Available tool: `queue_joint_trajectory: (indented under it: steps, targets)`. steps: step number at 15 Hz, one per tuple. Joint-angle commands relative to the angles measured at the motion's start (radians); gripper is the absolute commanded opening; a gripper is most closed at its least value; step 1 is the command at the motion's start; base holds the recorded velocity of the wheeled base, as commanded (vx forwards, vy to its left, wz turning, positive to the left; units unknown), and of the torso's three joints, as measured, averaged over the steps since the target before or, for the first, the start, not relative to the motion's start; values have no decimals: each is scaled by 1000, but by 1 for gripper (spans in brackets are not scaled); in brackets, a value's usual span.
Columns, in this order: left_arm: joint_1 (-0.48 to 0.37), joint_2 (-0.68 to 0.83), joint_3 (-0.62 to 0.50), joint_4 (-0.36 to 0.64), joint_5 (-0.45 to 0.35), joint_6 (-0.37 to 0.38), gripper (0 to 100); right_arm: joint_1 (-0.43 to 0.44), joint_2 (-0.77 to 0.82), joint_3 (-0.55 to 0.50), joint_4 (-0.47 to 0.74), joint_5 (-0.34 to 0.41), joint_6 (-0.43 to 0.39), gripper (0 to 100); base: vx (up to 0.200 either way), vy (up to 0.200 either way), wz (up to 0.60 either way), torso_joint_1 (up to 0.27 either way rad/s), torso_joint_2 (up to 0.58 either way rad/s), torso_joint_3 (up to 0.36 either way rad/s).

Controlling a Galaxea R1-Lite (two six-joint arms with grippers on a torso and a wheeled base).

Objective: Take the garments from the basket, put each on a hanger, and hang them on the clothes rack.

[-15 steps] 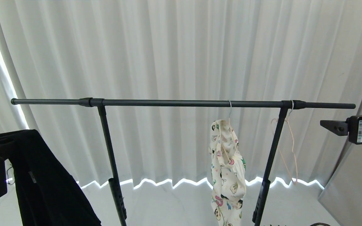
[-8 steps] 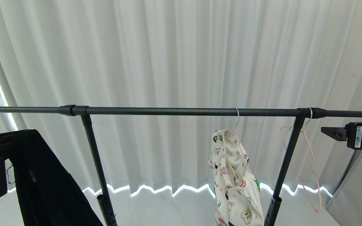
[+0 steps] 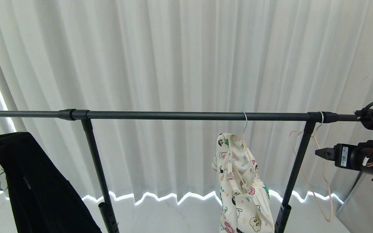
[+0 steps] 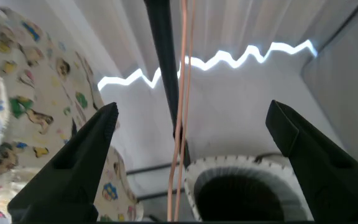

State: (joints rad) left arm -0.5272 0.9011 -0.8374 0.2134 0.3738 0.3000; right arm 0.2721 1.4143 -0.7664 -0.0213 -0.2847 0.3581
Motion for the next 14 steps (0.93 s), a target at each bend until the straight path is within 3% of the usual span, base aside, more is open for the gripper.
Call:
queue_joint_trajectory:
  steps: [1,6,11,13,14]
  targets:
    - [0,-17,-3,0,0,2,0,1,98,22,-29,-2,30,100,0,0,0,0,0,0]
    - [0,-24,8,0,0,2,0,18,227,59,-155,-5,51,100,0,0,0,0,0,0]
    - [0,-22,9,0,0,2,0,16,282,67,-187,-8,51,100,0,0,0,0,0,0]
    - [0,-22,11,0,0,2,0,16,311,67,-212,-53,51,100,0,0,0,0,0,0]
    - [0,-22,11,0,0,2,0,16,322,67,-224,-82,51,0,0,0,0,0,0,0]
